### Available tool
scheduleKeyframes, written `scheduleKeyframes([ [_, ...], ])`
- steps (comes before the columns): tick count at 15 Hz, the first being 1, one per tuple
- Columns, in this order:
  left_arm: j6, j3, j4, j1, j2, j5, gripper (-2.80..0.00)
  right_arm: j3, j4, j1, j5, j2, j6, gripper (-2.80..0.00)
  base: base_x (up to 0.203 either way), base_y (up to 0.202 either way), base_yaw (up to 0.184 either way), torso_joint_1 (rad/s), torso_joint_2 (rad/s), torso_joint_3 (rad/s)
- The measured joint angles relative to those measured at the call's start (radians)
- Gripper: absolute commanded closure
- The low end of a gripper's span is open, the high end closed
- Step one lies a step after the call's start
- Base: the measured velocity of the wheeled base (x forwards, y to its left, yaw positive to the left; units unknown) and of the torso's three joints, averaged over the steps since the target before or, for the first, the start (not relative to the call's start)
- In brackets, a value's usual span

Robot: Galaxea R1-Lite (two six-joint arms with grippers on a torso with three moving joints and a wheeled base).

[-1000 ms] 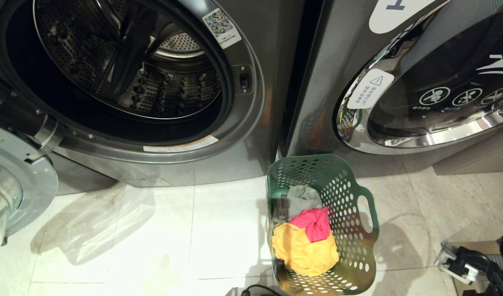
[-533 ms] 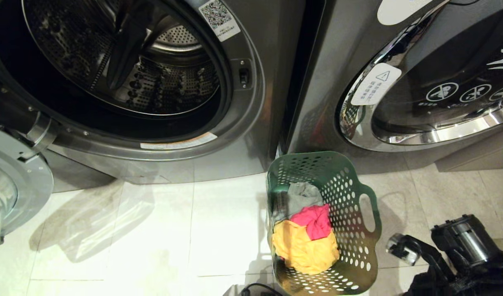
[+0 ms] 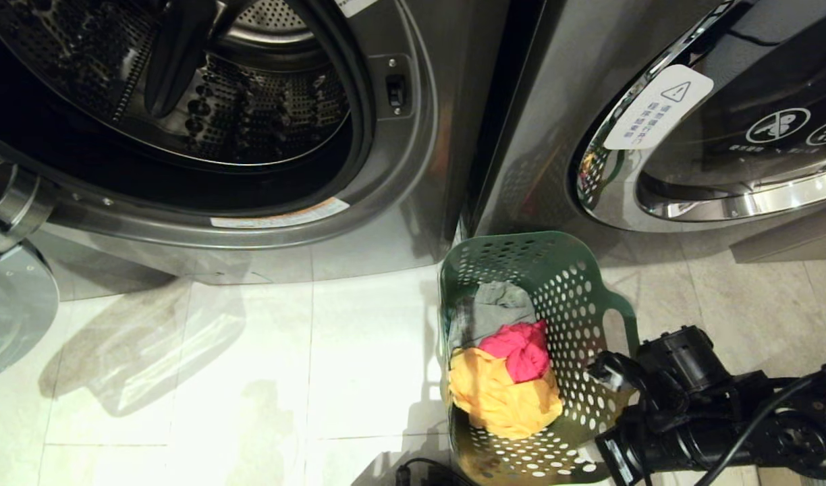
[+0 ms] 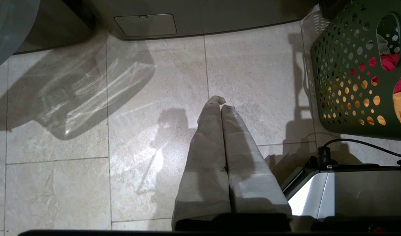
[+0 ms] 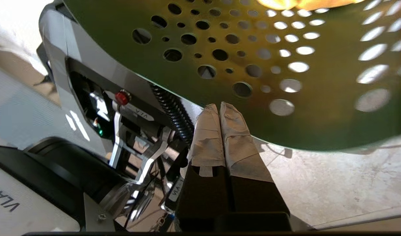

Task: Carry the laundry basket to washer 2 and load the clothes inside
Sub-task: Place the clothes into the washing machine

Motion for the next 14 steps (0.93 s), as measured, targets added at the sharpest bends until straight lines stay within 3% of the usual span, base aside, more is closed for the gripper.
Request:
scheduleKeyframes([
  [1,0.000,0.000,0.000,0.000,0.000,0.000,0.00,-0.004,-0.006,0.010,0.002,0.019,0.001,0.00,0.000,0.000,0.000,0.000,0.00,0.000],
  [2,-0.006,0.000,0.000,0.000,0.000,0.000,0.00,-0.007,-0.021,0.017,0.002,0.033,0.003,-2.80,0.000,0.000,0.000,0.000,0.00,0.000],
  [8,-0.012,0.000,0.000,-0.001,0.000,0.001,0.00,-0.047,-0.374,0.080,-0.105,0.243,0.023,-2.80,0.000,0.000,0.000,0.000,0.00,0.000],
  [11,-0.012,0.000,0.000,0.000,0.000,0.001,0.00,-0.138,-0.404,0.107,-0.152,0.330,0.022,-2.80,0.000,0.000,0.000,0.000,0.00,0.000],
  [14,-0.012,0.000,0.000,0.000,0.000,0.001,0.00,-0.250,-0.406,0.115,-0.257,0.404,0.019,-2.80,0.000,0.000,0.000,0.000,0.00,0.000],
])
